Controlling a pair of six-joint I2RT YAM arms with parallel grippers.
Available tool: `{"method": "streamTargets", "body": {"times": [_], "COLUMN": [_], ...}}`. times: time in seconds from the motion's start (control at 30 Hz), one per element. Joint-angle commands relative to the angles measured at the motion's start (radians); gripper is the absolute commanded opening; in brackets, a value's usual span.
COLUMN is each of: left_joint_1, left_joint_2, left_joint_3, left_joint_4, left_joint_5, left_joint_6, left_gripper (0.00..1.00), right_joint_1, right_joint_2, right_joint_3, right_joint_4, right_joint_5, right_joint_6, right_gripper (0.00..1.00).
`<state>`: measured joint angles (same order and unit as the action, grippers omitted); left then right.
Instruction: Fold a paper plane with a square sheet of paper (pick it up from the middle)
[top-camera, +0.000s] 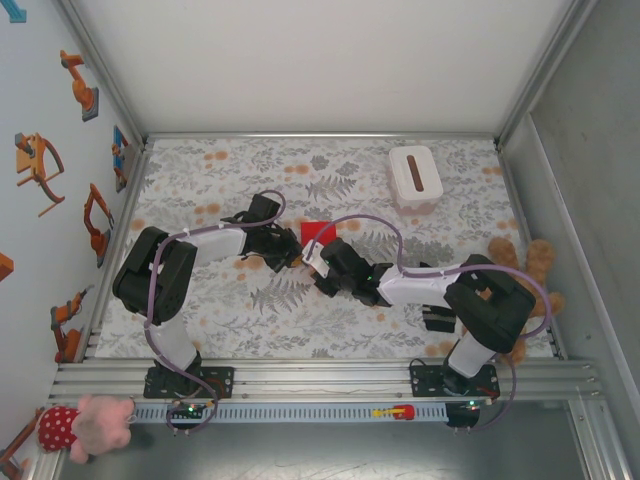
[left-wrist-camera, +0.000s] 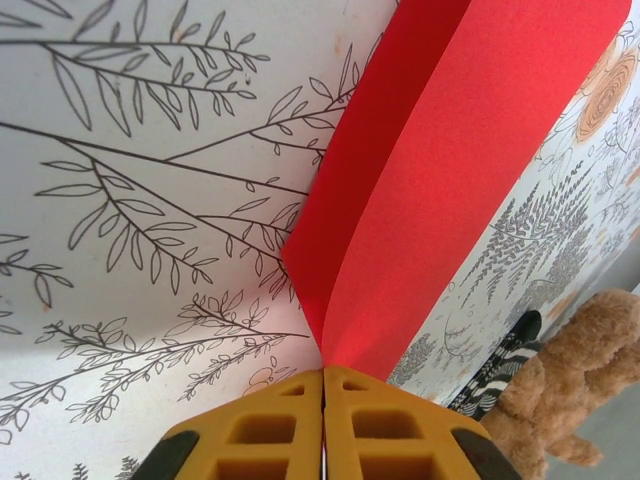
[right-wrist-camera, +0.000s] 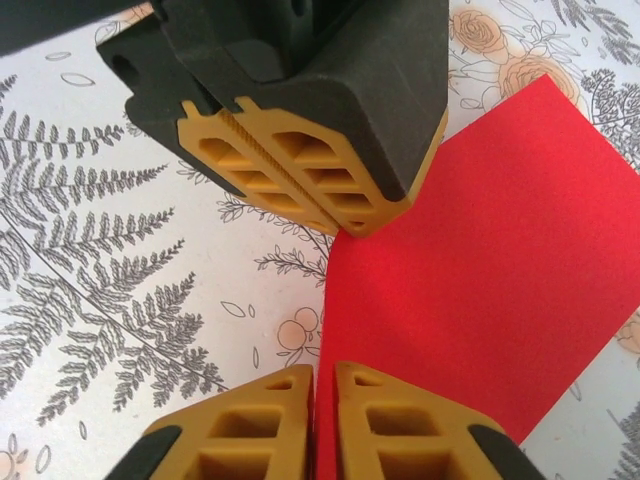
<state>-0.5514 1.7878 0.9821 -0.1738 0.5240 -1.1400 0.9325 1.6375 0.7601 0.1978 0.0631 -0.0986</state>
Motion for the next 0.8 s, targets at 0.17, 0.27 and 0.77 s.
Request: {"method": "streamTargets", "body": {"times": [0.17, 0.27, 0.77], "left_joint_1": [0.019, 0.046, 0.073], "left_joint_2": [-0.068, -0.096, -0.088], "left_joint_3": [0.007, 0.003, 0.025], "left_joint_4": [-0.061, -0.092, -0.014], "left_joint_5": [-0.014, -0.037, -0.03], "left_joint_6": [0.015, 0.036, 0.072], "left_gripper": [0.22, 0.29, 0.36], "right_joint_1": [-0.011, -0.022, -0.085], "right_joint_2": [-0.005, -0.006, 0.069], "right_joint_3": [0.006, -0.002, -0.051], "right_joint_4": [-0.004, 0.005, 0.149], "right_joint_5": [-0.092, -0.146, -0.449], "right_joint_6": [0.032, 0.063, 0.292], "right_gripper": [0.01, 0.01, 0.0]}}
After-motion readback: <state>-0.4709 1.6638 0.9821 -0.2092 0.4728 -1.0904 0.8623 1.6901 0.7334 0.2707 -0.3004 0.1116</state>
